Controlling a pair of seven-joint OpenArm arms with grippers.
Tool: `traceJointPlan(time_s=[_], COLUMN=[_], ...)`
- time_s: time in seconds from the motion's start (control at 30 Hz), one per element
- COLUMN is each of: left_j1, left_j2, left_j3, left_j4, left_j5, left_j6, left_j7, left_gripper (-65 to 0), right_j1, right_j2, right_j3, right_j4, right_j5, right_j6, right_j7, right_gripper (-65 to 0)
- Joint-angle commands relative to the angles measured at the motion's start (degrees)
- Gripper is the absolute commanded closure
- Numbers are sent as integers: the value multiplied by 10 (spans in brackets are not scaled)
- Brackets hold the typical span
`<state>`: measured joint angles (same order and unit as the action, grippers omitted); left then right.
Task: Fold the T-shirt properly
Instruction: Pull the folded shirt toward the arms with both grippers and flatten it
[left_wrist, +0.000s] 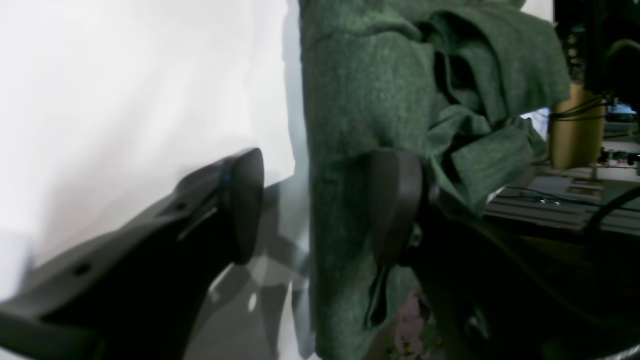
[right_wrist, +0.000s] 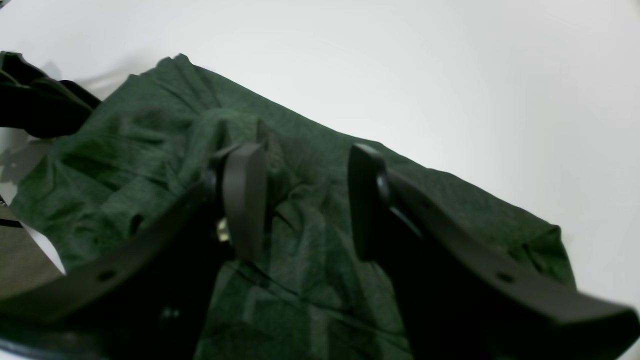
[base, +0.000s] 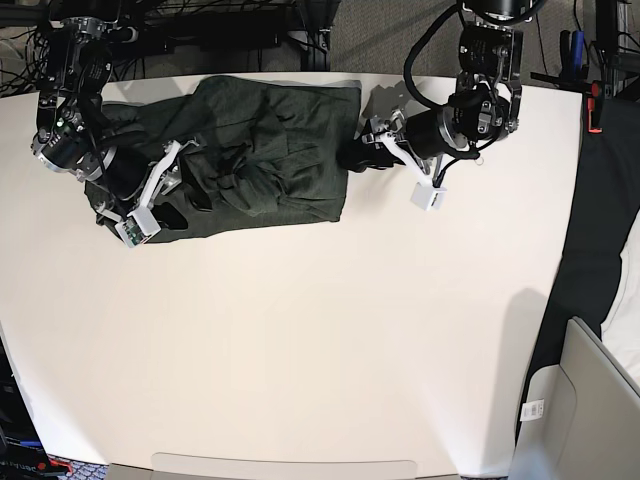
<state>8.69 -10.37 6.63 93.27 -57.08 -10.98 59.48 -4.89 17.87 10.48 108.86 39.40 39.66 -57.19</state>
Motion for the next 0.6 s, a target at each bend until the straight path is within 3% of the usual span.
traceJointPlan(time_s=[0.0,0.4,0.57], left_j1=[-5,-7,-8], left_j2=[1,9,11], left_j3=[-1,54,54], left_j4=[-1,-14,-16], left_j5=[-4,-5,-5], left_j6=[0,0,-1], left_j7=[-1,-7,-7], left_gripper=[-327,-325,-221], right_j1=[8,8,8], right_j2=[5,5,7], right_j3=[3,3,13], right_j4=[10,10,10], right_j5=[11,11,12], right_j6=[3,3,3], right_j7=[14,14,14], right_gripper=[-247,-247,-247])
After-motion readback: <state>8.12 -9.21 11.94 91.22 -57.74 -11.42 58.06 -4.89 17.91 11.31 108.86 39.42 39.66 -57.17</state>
